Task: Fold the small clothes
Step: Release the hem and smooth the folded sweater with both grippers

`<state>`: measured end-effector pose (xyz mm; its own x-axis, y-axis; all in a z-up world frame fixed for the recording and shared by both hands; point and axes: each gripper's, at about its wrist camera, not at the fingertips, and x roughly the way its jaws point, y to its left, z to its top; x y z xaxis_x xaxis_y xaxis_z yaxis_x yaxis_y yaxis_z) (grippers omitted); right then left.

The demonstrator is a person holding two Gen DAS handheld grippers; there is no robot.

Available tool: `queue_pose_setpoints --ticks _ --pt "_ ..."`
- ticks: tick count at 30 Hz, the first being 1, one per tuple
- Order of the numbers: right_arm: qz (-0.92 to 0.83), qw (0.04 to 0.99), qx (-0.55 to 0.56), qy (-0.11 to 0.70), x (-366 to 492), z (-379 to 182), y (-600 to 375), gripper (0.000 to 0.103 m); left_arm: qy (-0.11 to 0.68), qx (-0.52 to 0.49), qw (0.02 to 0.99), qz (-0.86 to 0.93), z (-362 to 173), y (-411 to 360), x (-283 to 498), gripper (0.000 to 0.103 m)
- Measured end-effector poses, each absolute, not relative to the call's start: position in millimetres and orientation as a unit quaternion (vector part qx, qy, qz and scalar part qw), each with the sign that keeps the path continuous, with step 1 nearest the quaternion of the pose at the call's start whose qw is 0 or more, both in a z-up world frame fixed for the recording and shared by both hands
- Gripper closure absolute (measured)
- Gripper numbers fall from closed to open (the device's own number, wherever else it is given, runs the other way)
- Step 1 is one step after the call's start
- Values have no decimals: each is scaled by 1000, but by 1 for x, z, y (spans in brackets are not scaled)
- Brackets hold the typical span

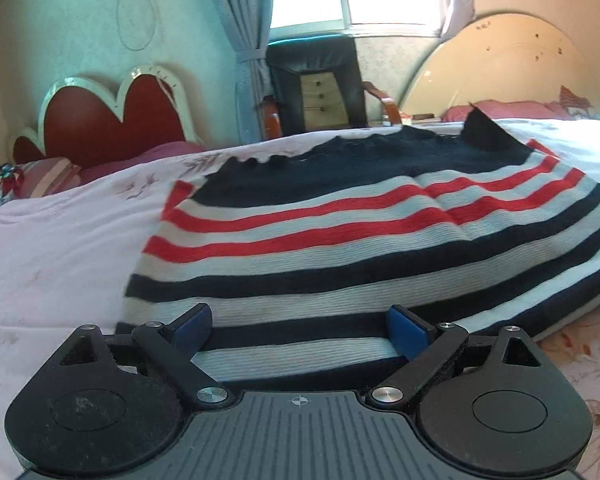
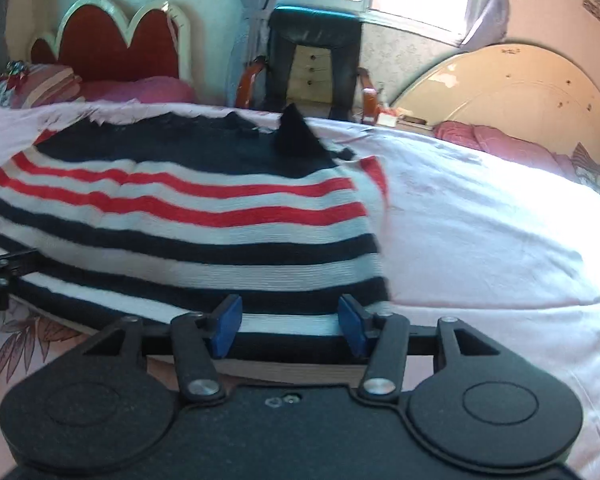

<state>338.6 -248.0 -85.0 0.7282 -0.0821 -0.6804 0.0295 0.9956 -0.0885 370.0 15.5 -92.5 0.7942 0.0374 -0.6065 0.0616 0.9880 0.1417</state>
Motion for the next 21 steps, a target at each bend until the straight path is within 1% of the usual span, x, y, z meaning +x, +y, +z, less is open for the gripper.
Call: queue_pose_setpoints --ticks 2,4,5,6,7,8,9,14,16,18,20,21 --pt "-55 925 -14 375 345 -87 -268 50 332 50 942 8 -94 31 373 10" --pt "-40 920 6 390 351 -95 -277 50 337 34 941 11 -96 38 376 10" --pt "-29 918 10 396 352 -98 -278 56 341 32 940 11 -98 38 377 9" --pt "-15 916 13 402 353 -100 -277 69 343 32 939 12 -100 38 378 8" --pt "-8 914 13 405 352 -101 -276 75 343 33 939 12 -101 37 379 8" --pt "-9 912 9 410 350 -101 -275 89 344 33 938 13 -101 38 379 8" --pt "-14 911 2 412 346 -99 -275 96 346 32 938 17 -100 38 379 7" --pt "-35 904 -25 426 337 -103 -271 96 351 37 936 23 -104 47 376 7" --pt "-59 910 -31 410 335 -94 -266 90 354 44 934 29 -99 43 376 7" --pt "-61 925 -34 375 327 -80 -259 80 345 48 937 26 -91 35 373 8" --pt "-34 929 -31 367 326 -77 -248 75 343 46 938 15 -89 26 372 7" --pt "-21 928 -33 371 329 -79 -241 70 347 46 937 13 -92 22 374 7"
